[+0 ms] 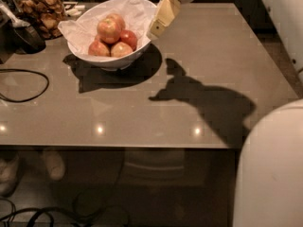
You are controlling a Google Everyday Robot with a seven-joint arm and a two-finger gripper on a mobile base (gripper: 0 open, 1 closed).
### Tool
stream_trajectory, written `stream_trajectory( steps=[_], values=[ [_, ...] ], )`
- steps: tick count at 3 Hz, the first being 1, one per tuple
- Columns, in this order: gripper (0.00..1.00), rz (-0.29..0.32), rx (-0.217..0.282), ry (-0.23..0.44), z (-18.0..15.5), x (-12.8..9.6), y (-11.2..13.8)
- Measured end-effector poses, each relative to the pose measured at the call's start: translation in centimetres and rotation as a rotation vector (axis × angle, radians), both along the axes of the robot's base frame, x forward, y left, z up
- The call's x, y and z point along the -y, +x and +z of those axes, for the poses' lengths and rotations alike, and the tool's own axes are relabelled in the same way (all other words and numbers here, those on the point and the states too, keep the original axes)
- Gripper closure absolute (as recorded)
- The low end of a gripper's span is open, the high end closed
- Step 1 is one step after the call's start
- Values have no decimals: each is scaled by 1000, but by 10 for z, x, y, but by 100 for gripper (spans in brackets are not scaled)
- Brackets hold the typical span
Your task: Pick apple from white bowl
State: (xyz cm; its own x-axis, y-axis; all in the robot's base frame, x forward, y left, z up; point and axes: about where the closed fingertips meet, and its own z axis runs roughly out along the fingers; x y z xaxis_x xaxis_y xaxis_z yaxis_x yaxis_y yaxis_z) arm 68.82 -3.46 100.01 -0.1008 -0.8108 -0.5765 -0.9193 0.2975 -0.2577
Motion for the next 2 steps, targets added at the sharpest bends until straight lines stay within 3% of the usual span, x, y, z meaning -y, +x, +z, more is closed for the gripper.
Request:
stream_trajectory(
  steps=[1,2],
  values=[
    [0,0,-11,-5,-15,-12,23],
    [8,2,-13,-17,-19,-18,33]
  ],
)
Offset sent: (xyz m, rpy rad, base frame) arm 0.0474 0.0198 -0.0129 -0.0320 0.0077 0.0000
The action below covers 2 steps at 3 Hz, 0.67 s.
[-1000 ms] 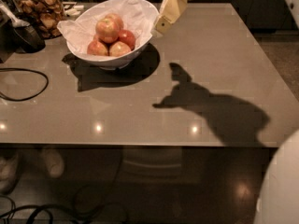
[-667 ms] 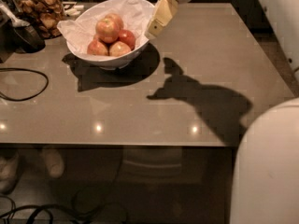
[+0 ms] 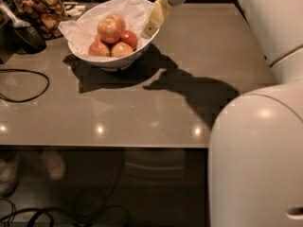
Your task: Pick apple from white bowl
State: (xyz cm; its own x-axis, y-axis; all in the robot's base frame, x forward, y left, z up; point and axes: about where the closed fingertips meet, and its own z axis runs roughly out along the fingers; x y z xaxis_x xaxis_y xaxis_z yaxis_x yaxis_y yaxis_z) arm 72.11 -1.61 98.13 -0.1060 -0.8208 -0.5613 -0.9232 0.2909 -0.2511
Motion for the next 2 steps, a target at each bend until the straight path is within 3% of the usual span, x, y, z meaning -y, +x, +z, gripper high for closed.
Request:
stream_trajectory(
  steps=[2],
  values=[
    [10,65,9,-13,10,-28,7]
  ],
)
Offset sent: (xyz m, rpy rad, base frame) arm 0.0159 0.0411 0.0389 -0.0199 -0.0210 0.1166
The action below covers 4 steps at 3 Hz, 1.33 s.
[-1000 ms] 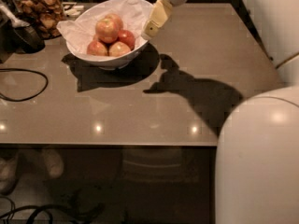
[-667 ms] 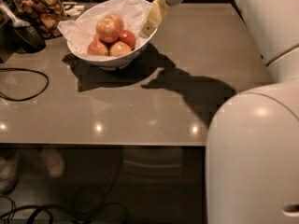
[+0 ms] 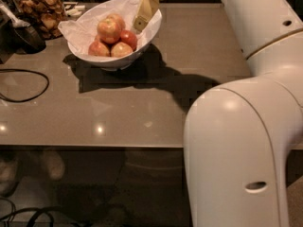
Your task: Pick apple from white bowl
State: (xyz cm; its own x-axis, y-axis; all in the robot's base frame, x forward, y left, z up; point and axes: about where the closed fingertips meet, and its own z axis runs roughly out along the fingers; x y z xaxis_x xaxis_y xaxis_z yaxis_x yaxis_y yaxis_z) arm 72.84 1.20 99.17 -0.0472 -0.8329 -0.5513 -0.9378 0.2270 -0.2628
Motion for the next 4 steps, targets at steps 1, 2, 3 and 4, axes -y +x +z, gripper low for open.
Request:
stream_trajectory(
  steps=[1,2,3,4],
  values=[
    [7,71,2,-12,4,-24,-1],
    [10,128,-9,-22,-1,-45,-1],
    [24,147,-26,-13,-10,-56,3],
    [14,157,-43,-2,-17,-63,6]
  ],
)
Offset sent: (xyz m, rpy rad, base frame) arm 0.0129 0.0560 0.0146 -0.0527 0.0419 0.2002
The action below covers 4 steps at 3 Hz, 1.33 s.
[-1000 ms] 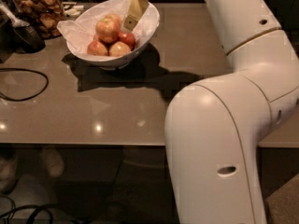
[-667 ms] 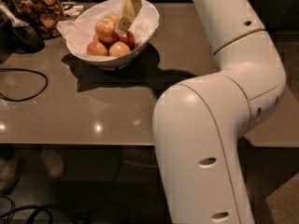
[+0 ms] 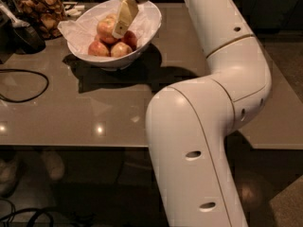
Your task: Pick apple from white bowl
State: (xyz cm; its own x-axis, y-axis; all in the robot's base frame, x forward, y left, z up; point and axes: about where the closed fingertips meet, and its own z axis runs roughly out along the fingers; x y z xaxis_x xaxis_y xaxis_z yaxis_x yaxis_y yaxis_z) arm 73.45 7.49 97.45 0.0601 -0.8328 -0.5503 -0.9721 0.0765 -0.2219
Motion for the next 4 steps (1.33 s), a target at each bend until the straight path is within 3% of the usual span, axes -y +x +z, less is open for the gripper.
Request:
stream_trajectory(
  steps=[2,3,4],
  values=[
    [17,-5,-24,9,-12,-3,6],
    [24,-13,-39,9,-20,-2,10],
    [22,-18,-48,6,-25,-2,12]
  ],
)
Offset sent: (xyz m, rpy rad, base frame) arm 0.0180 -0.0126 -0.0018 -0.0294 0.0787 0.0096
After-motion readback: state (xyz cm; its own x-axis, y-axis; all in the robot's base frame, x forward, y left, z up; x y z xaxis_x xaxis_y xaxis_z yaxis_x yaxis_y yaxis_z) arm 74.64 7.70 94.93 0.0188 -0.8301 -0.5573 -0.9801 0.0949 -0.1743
